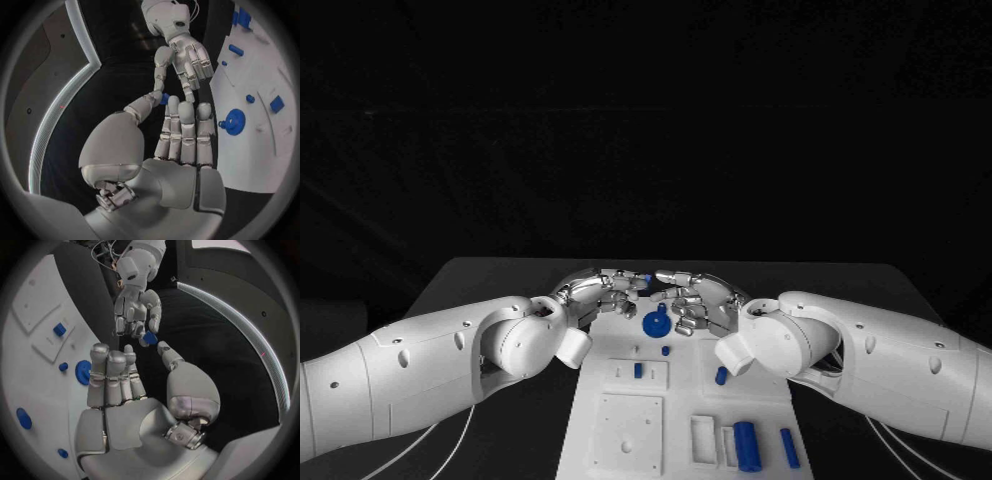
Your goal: Assemble the parts on the task board
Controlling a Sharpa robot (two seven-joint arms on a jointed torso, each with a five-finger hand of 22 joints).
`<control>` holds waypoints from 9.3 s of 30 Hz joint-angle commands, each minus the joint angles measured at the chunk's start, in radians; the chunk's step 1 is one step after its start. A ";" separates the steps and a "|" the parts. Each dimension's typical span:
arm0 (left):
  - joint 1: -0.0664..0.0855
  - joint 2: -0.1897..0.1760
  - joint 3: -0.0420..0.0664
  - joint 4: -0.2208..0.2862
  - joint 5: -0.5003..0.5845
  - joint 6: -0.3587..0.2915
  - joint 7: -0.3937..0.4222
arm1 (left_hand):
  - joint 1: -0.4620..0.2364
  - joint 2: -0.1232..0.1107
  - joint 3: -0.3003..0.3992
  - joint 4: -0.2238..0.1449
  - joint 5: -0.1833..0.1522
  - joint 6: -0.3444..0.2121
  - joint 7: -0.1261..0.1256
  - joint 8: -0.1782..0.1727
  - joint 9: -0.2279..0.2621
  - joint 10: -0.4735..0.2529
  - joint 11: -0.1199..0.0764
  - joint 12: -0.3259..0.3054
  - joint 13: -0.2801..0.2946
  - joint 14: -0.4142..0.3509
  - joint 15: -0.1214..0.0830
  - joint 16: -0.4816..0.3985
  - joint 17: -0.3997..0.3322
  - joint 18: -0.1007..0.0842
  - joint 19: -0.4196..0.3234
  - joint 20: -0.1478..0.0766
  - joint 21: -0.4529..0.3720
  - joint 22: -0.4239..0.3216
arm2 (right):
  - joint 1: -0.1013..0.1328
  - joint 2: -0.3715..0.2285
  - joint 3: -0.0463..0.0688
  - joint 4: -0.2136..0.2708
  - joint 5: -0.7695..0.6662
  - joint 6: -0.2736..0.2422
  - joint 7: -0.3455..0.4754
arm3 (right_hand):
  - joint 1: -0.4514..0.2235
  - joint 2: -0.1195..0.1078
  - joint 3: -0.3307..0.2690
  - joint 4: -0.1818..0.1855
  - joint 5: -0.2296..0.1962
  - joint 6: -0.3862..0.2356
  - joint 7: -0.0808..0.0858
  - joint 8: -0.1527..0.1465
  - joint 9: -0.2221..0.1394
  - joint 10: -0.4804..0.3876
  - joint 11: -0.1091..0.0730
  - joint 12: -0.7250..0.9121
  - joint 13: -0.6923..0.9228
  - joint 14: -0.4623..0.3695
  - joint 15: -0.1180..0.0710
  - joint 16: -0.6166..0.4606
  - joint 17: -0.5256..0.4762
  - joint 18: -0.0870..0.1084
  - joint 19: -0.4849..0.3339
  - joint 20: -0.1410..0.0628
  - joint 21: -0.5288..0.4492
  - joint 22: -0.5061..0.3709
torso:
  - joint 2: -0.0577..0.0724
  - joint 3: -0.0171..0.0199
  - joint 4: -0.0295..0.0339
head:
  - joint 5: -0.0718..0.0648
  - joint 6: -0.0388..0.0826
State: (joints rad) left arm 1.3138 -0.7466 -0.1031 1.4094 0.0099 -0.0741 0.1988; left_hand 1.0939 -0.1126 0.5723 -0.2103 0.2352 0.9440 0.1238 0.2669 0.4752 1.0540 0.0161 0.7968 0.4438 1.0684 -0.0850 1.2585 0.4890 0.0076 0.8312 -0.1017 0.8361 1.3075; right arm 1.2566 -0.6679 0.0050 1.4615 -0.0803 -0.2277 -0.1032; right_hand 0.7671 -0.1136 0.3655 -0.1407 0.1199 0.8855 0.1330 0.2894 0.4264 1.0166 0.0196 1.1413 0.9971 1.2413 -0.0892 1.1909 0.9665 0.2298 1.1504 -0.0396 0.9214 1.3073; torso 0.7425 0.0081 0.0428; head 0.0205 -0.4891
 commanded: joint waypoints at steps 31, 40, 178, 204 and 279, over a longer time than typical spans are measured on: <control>0.000 -0.002 0.001 0.005 -0.170 0.044 0.034 | -0.005 0.009 -0.008 -0.012 -0.002 0.000 0.005 0.002 0.000 -0.007 0.005 0.001 -0.003 0.001 -0.001 -0.001 -0.001 0.002 0.001 -0.080 -0.007 0.008 | 0.000 -0.002 0.000 0.004 -0.034 0.079 -0.011 | -0.090 0.031 -0.043 0.002 0.105 0.079 -0.031 0.036 0.034 -0.002 -0.030 0.013 -0.006 -0.002 -0.029 0.010 0.008 0.032 -0.011 -0.023 0.005 0.021 | 0.000 -0.0002 -0.0002 | -0.003 -0.001; 0.000 -0.002 0.001 0.006 -0.214 0.045 0.037 | -0.003 0.010 -0.008 -0.016 -0.003 0.000 0.005 0.002 0.000 -0.007 0.005 0.001 -0.003 0.001 -0.001 -0.001 -0.001 0.002 0.001 -0.080 -0.008 0.008 | 0.000 -0.002 0.000 0.005 -0.034 0.083 -0.010 | -0.078 0.047 -0.029 -0.024 0.141 0.083 -0.031 0.036 0.040 0.000 -0.030 0.014 -0.007 0.000 -0.030 0.010 0.008 0.032 -0.009 -0.021 0.009 0.020 | 0.000 -0.0003 -0.0003 | -0.004 -0.001; 0.047 0.000 0.001 0.020 -0.978 -0.153 0.000 | 0.079 -0.105 0.019 -0.035 -0.104 -0.174 0.066 -0.019 -0.013 -0.140 0.065 -0.048 -0.078 -0.052 0.056 -0.014 -0.019 0.029 -0.026 -0.027 -0.012 0.018 | 0.006 -0.008 0.001 -0.048 -0.361 0.067 -0.185 | 0.047 0.049 0.197 -0.120 0.119 0.146 -0.045 0.044 0.085 0.029 -0.042 0.020 -0.018 0.015 -0.041 0.019 0.013 0.032 0.023 -0.003 0.040 0.019 | 0.000 0.0011 -0.0009 | -0.003 -0.002; 0.055 0.054 0.000 0.030 -1.183 -0.096 -0.127 | 0.075 -0.110 0.007 0.003 -0.128 -0.141 0.053 0.015 -0.005 -0.119 0.054 -0.050 -0.091 -0.049 0.046 -0.006 -0.017 0.032 -0.026 -0.031 -0.007 0.019 | 0.006 -0.002 0.001 -0.018 -0.395 0.085 -0.204 | 0.046 0.045 0.198 -0.119 0.119 0.147 -0.045 0.044 0.085 0.029 -0.043 0.020 -0.019 0.016 -0.041 0.019 0.012 0.032 0.024 -0.002 0.040 0.019 | 0.000 0.0001 -0.0003 | 0.000 -0.011; 0.055 0.069 0.000 0.021 -1.151 -0.054 -0.161 | 0.038 -0.002 0.011 0.038 -0.125 -0.044 0.023 0.060 -0.028 0.015 0.030 -0.201 -0.169 -0.005 0.022 0.002 -0.016 0.028 0.011 -0.056 0.000 0.015 | 0.006 0.007 0.001 -0.017 -0.424 0.095 -0.228 | 0.047 0.044 0.204 -0.117 0.119 0.149 -0.046 0.043 0.087 0.032 -0.043 0.018 -0.020 0.018 -0.042 0.018 0.012 0.032 0.025 -0.002 0.041 0.018 | 0.000 0.0002 -0.0001 | -0.003 -0.016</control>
State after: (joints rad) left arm 1.3674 -0.6792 -0.1032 1.4290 -1.1471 -0.1360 0.0434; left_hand 1.1329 -0.1222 0.5821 -0.1756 0.1152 0.8932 0.1478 0.3225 0.4477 1.0634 0.0461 0.6030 0.2764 1.0615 -0.0604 1.2546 0.4718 0.0224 0.8367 -0.1001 0.8323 1.3075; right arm 1.2623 -0.6614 0.0055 1.4454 -0.4928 -0.1457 -0.3298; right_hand 0.8097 -0.0623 0.5632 -0.2580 0.2364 1.0023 0.0616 0.3278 0.5112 1.0477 -0.0212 1.1575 0.9784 1.2613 -0.1236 1.2080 0.9779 0.2318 1.1698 -0.0392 0.9562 1.3073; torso 0.7424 0.0081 0.0424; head 0.0176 -0.5043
